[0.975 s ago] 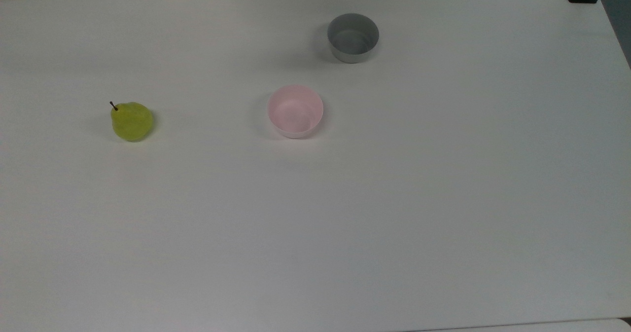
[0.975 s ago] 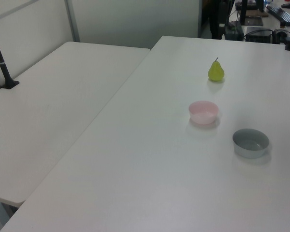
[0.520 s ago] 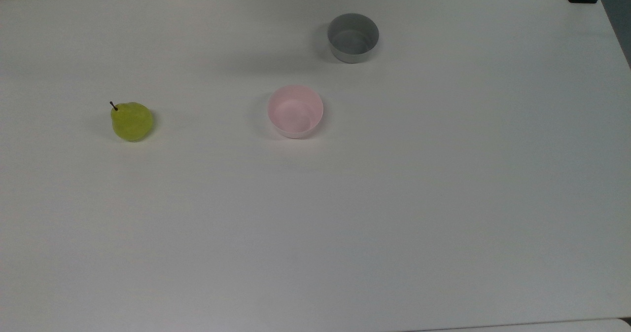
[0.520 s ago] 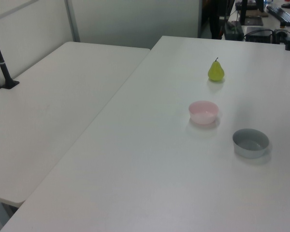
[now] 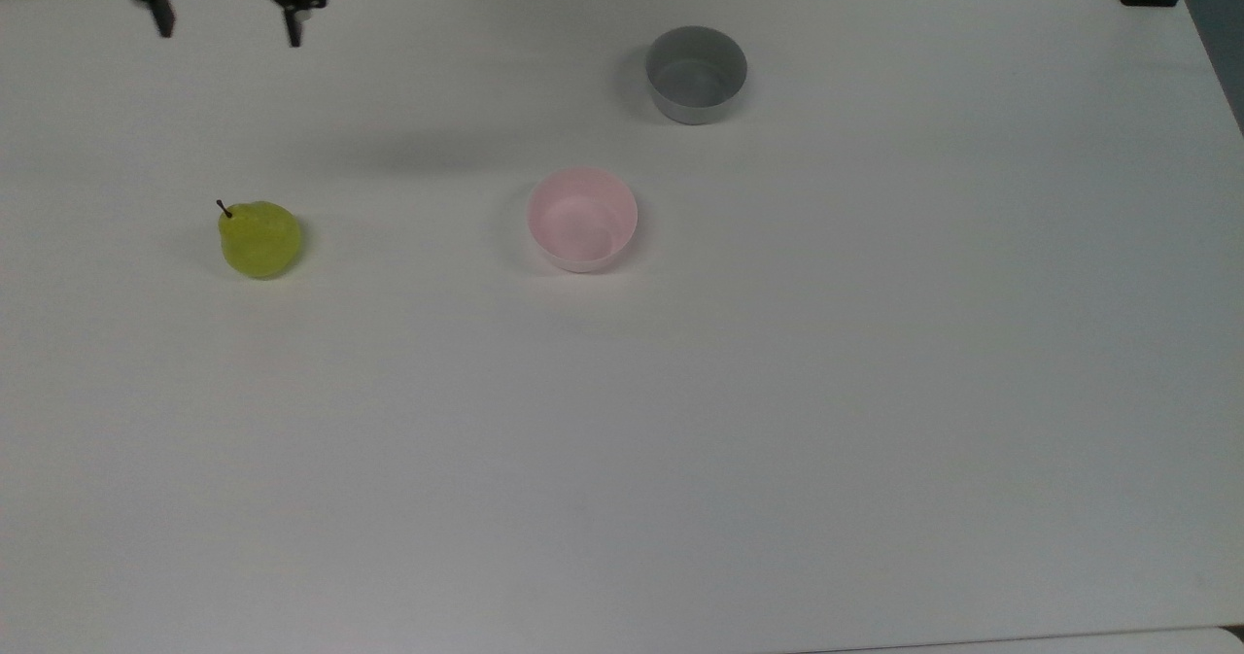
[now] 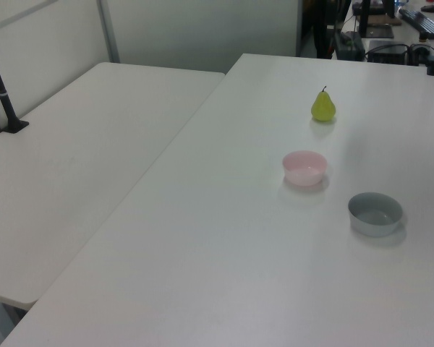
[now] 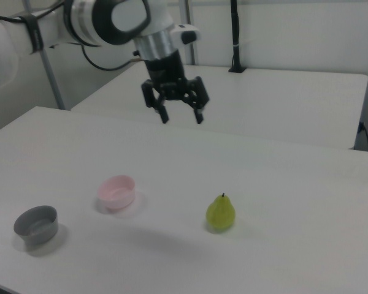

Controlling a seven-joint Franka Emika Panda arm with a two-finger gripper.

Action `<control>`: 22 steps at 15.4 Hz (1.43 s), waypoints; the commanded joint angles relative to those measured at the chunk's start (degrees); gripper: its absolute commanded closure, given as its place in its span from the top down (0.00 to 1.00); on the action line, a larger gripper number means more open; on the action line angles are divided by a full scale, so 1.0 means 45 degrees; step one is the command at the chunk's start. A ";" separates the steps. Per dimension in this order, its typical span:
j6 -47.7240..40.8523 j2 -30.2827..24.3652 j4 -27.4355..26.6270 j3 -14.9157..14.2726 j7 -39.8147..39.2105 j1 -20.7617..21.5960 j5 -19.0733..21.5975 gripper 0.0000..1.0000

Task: Place the pear in the bowl
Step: 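Move the open gripper over the yellow-green pear and lower onto it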

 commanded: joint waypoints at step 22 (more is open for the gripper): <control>0.6100 0.2112 -0.4022 -0.1555 -0.1616 -0.0411 0.2098 1.00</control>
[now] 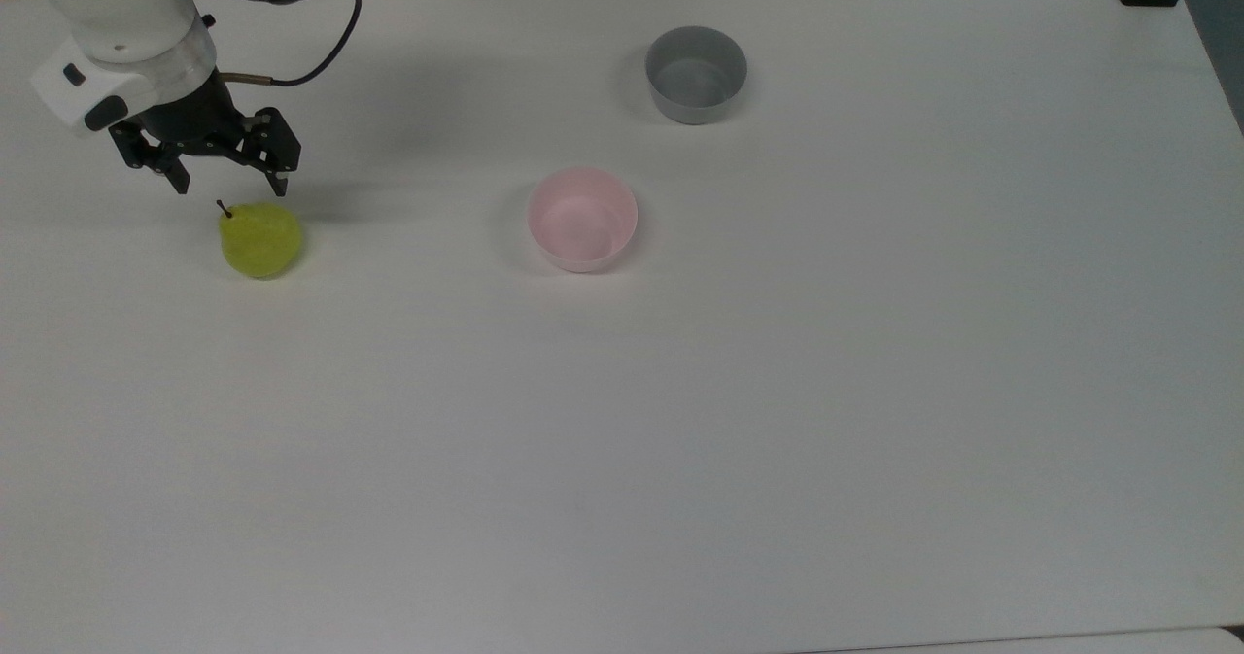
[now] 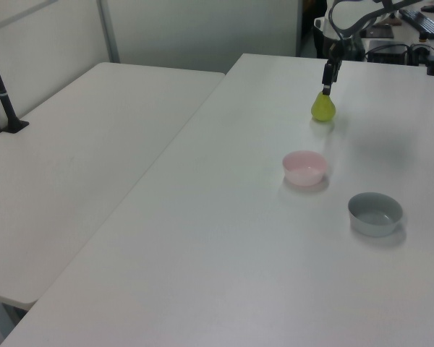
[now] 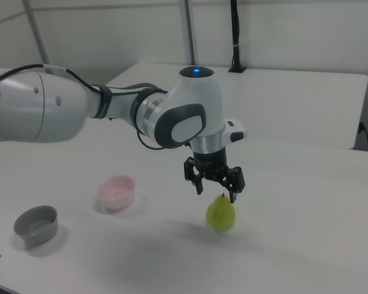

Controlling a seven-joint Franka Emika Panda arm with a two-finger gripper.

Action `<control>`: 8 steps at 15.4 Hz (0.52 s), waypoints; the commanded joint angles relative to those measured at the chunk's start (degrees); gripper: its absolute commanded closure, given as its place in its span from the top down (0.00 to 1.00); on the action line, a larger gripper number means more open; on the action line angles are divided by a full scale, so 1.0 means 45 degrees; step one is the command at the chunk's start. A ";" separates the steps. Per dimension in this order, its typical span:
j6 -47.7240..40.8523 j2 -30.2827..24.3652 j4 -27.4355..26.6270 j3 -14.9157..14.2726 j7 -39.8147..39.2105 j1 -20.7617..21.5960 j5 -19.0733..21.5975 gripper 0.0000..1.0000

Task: Place the pear in the bowl
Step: 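Move the open gripper over the yellow-green pear and lower onto it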

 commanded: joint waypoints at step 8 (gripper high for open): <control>0.1549 0.0856 -0.0273 -0.0146 0.0182 0.0238 -0.0014 1.00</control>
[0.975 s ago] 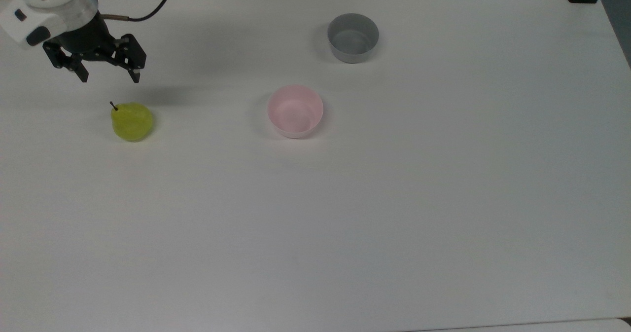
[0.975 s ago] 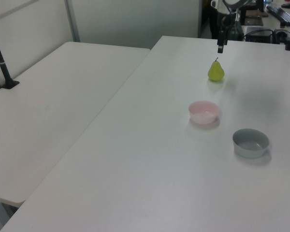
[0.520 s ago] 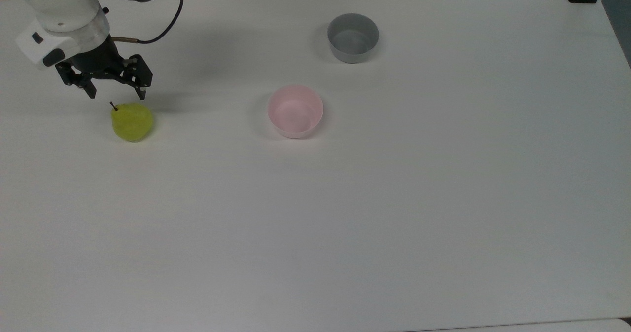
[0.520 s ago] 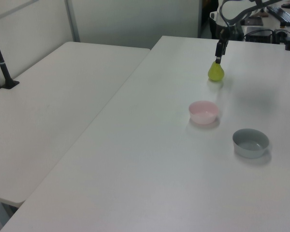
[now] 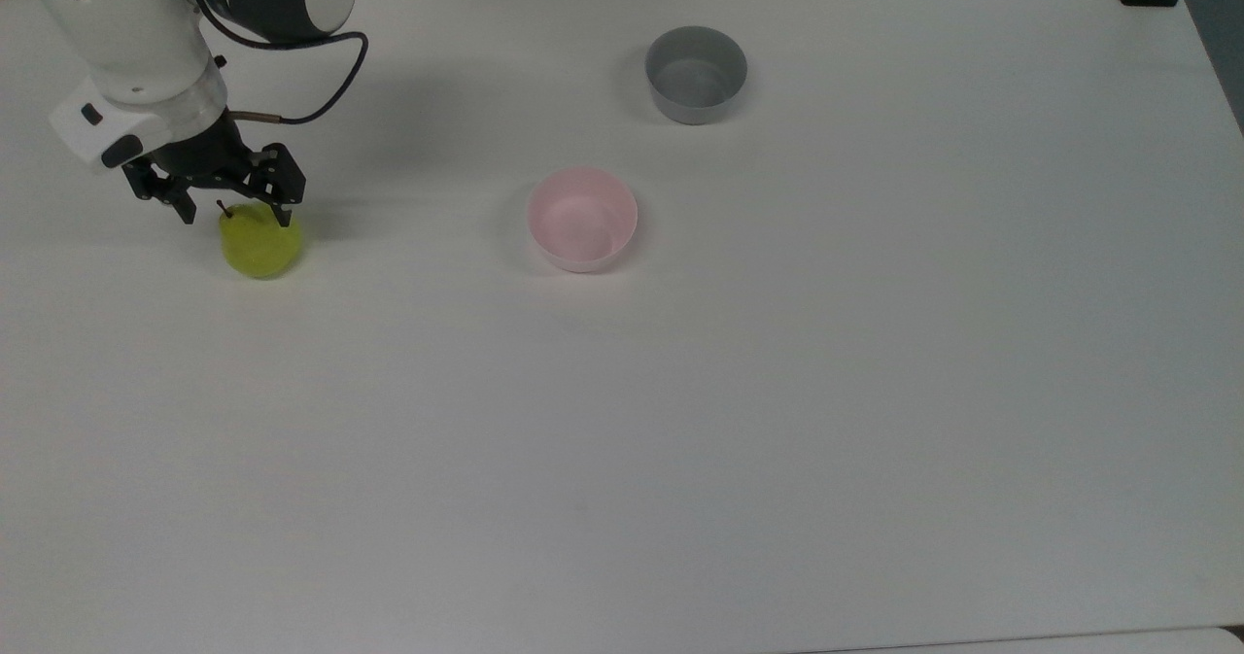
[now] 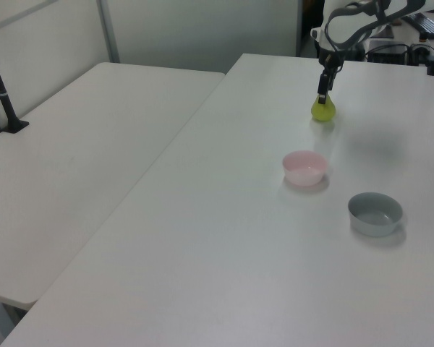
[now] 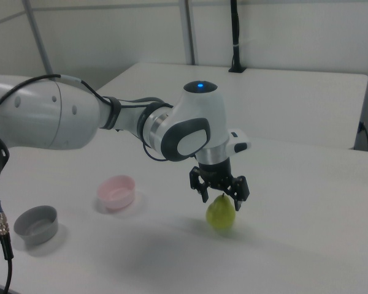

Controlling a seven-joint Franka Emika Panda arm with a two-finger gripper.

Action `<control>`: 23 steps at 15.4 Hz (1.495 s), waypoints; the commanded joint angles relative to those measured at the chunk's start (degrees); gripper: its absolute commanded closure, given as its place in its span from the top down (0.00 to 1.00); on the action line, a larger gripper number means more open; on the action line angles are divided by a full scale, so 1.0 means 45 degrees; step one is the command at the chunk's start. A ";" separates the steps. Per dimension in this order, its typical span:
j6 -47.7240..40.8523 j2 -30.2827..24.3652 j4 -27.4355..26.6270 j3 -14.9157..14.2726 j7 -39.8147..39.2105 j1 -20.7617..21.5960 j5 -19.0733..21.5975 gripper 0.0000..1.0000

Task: Place the pear in the bowl
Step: 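Close the gripper on the pear and lift it off the table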

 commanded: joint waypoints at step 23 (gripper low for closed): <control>-0.3599 -0.2485 0.1134 0.0010 0.0435 0.1395 -0.0892 0.26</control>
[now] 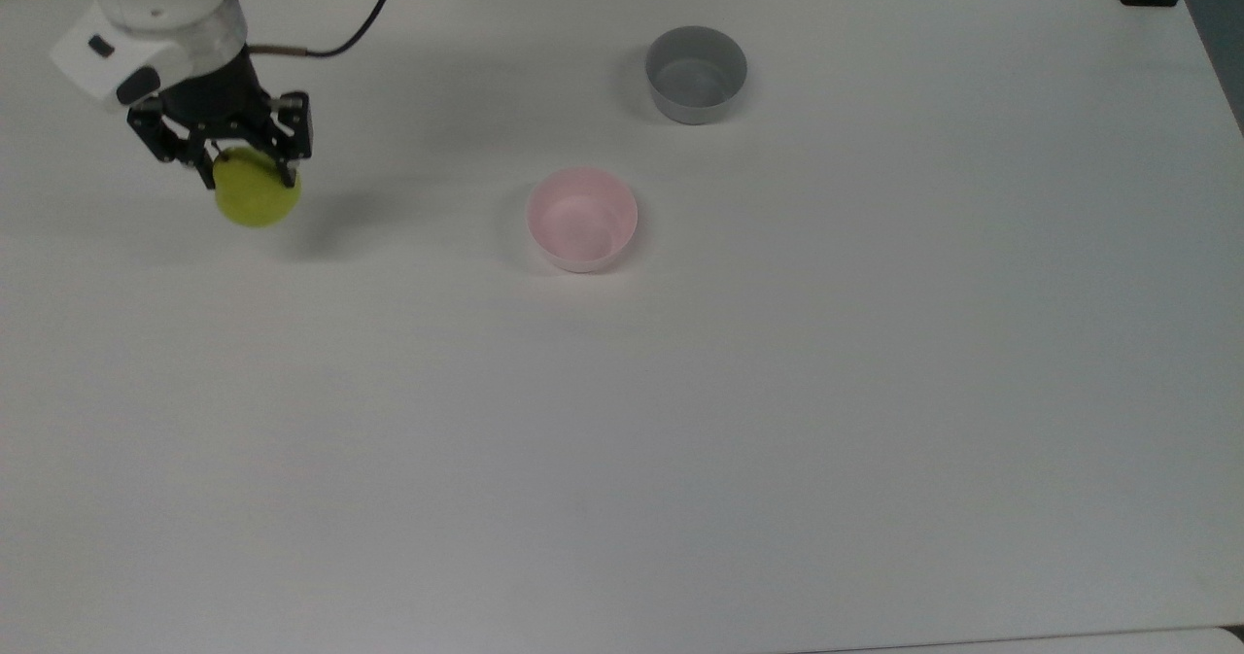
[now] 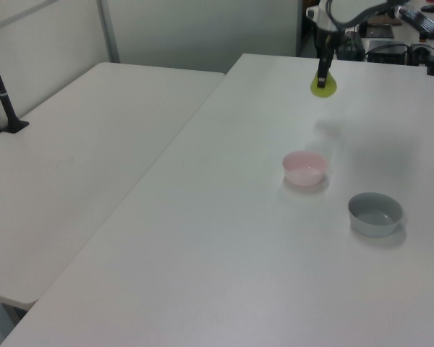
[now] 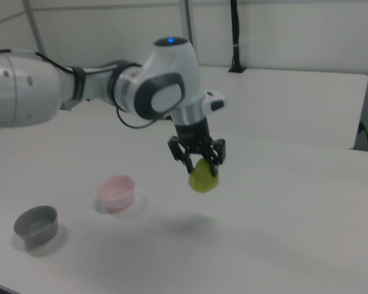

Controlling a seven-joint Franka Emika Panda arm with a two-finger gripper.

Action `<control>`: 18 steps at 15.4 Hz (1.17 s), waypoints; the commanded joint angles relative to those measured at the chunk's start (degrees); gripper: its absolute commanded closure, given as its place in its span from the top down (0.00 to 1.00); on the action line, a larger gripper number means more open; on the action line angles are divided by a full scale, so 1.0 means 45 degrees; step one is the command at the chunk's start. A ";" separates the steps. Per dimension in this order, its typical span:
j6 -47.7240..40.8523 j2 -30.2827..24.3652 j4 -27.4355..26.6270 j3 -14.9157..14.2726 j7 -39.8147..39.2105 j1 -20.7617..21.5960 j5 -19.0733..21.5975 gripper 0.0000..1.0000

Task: Place the pear in the bowl
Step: 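Close the gripper on the pear and lift it off the table, then carry the held pear over the pink bowl and lower it in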

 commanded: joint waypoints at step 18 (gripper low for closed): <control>-0.4942 -0.3386 0.0890 0.0750 0.4049 0.3360 0.0553 0.29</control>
